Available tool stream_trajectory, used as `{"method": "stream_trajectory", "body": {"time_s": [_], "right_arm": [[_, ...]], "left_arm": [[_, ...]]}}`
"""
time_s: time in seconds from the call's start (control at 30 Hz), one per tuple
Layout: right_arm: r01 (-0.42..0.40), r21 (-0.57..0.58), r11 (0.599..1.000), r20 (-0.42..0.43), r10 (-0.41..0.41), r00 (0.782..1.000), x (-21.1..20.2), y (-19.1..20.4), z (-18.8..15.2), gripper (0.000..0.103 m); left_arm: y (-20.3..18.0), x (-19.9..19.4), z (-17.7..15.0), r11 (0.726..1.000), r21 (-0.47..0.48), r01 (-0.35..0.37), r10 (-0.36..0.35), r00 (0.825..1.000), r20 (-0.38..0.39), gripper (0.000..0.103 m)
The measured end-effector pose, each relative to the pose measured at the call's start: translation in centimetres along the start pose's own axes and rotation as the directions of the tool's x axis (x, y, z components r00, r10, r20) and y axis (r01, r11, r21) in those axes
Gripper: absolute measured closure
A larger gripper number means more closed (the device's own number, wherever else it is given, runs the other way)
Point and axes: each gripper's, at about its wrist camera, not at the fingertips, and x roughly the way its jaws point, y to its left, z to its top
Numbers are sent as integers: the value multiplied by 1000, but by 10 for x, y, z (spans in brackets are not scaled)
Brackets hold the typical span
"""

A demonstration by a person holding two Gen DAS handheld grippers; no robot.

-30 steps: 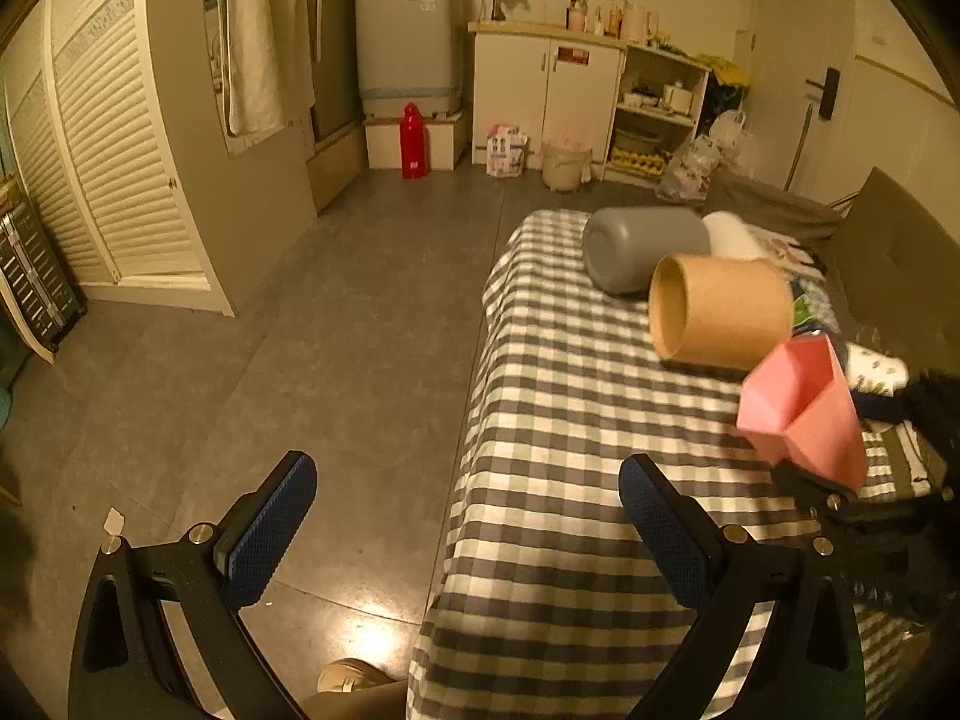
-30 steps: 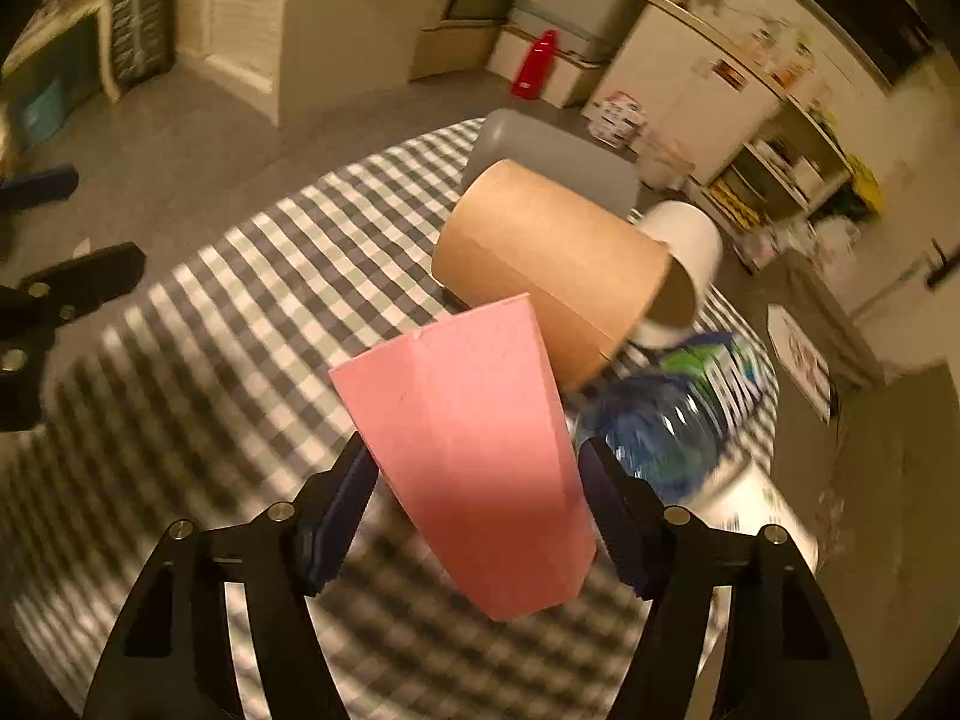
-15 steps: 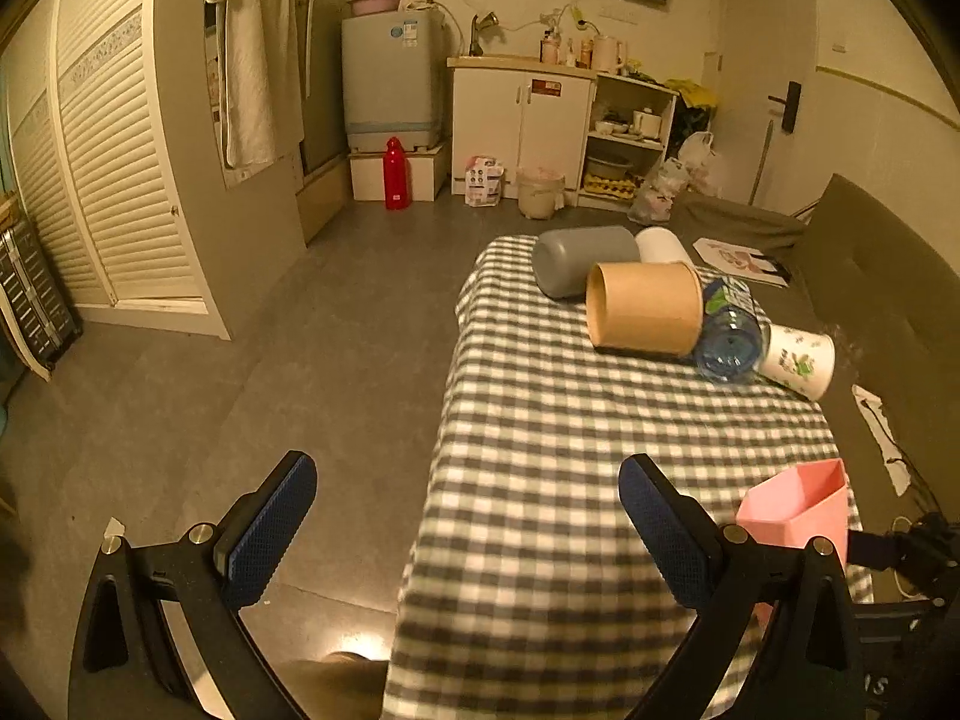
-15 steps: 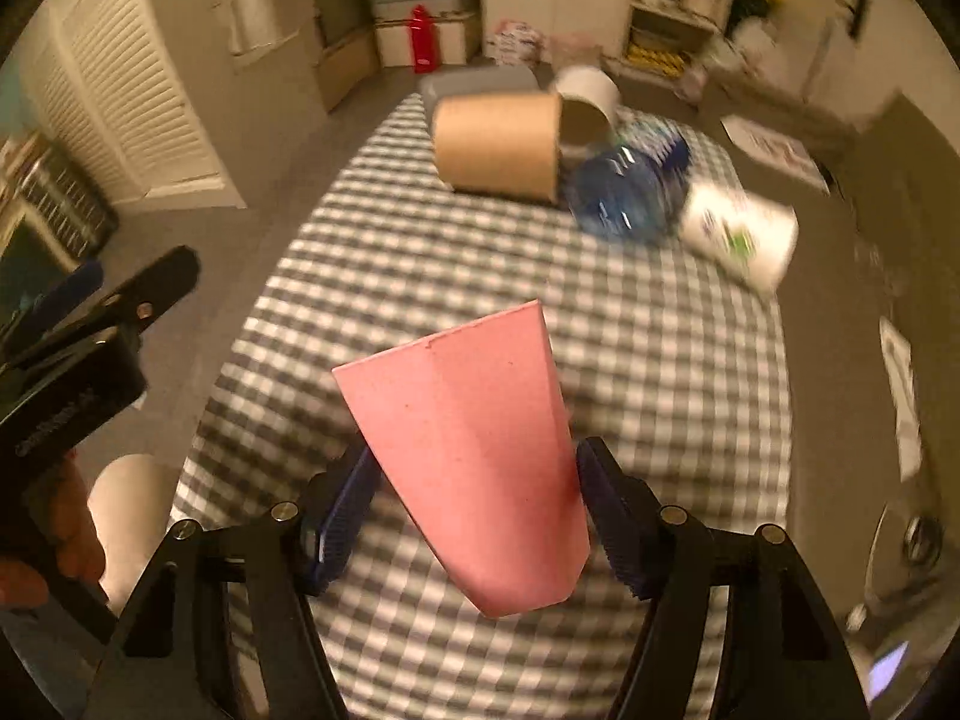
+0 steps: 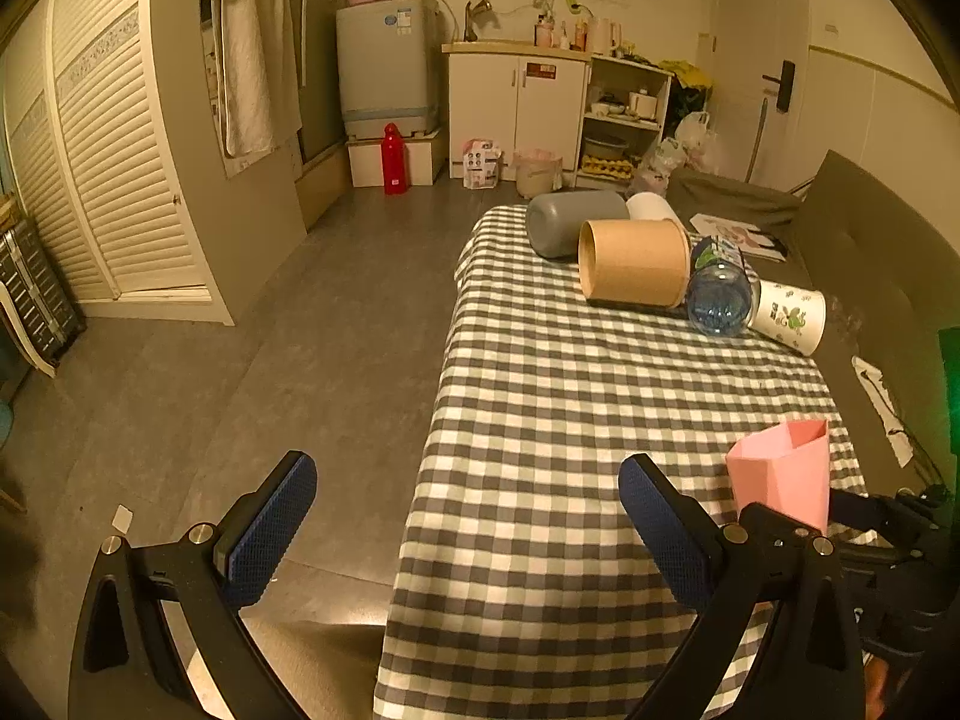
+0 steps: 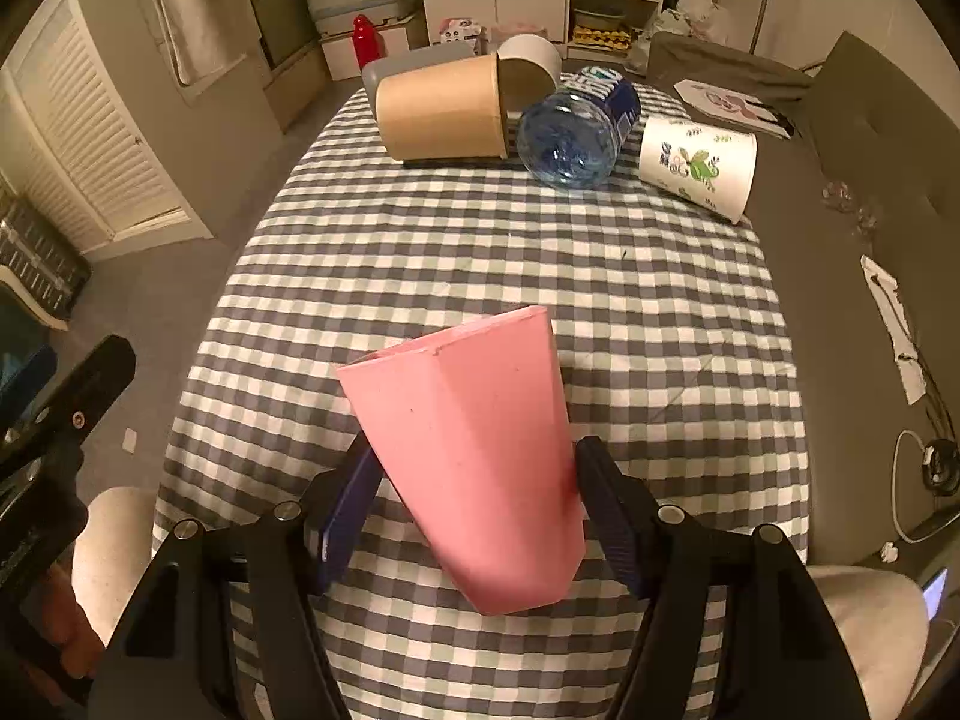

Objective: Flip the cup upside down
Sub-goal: 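Lift the pink cup with the right tool and rotate it upright, then grasp the pink cup with the left tool, rim facing down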

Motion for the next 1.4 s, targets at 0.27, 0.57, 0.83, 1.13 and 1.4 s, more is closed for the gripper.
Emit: {"method": "stream_trajectory", "body": {"time_s": [0.27,0.57,0.83,1.13,1.4], "right_arm": [[-88,3,996,62,87,994,-6,-12,0,36],[-145,28,989,285,131,950,-76,-58,6,18],[53,93,994,353,-83,932,-77,-106,-15,15],[65,147,987,322,-110,940,-61,-134,-22,15],[23,187,982,310,-81,947,-52,-144,-20,15]], "left_arm": [[-12,-7,-1,1000,3,-5,5,1000,1,0],[-39,-25,4,999,-24,31,-30,999,19,0],[-103,-15,-16,986,59,159,-153,985,-84,0],[-142,16,-40,973,-1,230,-225,950,-217,0],[-148,51,-50,975,-39,219,-221,938,-267,23]]}}
